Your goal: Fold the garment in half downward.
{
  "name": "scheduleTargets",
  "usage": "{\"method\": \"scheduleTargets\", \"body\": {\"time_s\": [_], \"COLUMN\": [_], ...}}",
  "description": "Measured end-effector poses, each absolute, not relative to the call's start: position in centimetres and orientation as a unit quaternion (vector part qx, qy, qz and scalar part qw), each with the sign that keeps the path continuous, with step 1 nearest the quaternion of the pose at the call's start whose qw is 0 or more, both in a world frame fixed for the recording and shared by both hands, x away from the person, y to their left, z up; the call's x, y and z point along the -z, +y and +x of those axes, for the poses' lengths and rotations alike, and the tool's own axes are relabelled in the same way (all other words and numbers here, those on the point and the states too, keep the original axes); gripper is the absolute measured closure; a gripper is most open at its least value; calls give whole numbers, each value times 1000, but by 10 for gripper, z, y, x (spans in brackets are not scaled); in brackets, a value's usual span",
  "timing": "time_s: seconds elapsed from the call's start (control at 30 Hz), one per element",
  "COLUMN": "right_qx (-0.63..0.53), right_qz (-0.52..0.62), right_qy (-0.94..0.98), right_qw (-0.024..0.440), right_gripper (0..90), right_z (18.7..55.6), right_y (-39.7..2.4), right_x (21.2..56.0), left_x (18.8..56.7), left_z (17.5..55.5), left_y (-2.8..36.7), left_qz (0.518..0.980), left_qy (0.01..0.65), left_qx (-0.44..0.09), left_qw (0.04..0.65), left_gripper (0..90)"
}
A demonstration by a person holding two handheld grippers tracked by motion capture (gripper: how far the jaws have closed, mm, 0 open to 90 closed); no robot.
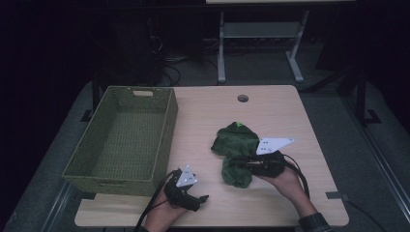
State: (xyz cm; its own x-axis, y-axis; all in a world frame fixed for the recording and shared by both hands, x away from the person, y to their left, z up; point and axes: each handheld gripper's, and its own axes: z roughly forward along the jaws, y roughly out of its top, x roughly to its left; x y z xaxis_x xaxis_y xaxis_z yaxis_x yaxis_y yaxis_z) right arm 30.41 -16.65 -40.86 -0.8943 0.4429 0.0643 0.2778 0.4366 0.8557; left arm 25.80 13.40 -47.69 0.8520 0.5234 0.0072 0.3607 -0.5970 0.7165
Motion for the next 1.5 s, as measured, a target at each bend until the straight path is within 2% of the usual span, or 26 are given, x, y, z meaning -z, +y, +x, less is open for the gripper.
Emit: {"method": "scheduleTargets", "body": {"time_s": [0.23, 0.53, 0.87, 1.07, 1.3, 1.5], "right_qx": [-483, -436, -393, -414, -426, -431], "right_qz": [251, 276, 282, 288, 299, 312], "right_qy": [834, 855, 875, 862, 852, 844], "right_qw": [90, 52, 34, 48, 55, 63], "right_gripper": [809, 825, 868, 765, 597, 526], "right_z": [310, 324, 332, 330, 329, 328], "right_y": [-174, -157, -144, -153, -165, -173], "right_x": [412, 450, 463, 451, 436, 430], "left_x": [477, 477, 477, 477, 476, 466], "left_z": [258, 257, 257, 257, 259, 266], "left_y": [134, 134, 133, 134, 134, 129], "left_qz": [886, 886, 886, 886, 882, 883], "left_qy": [250, 251, 251, 252, 262, 254], "left_qx": [-108, -106, -105, -105, -100, -100], "left_qw": [376, 375, 375, 375, 378, 382], "left_gripper": [130, 130, 129, 129, 140, 147]}}
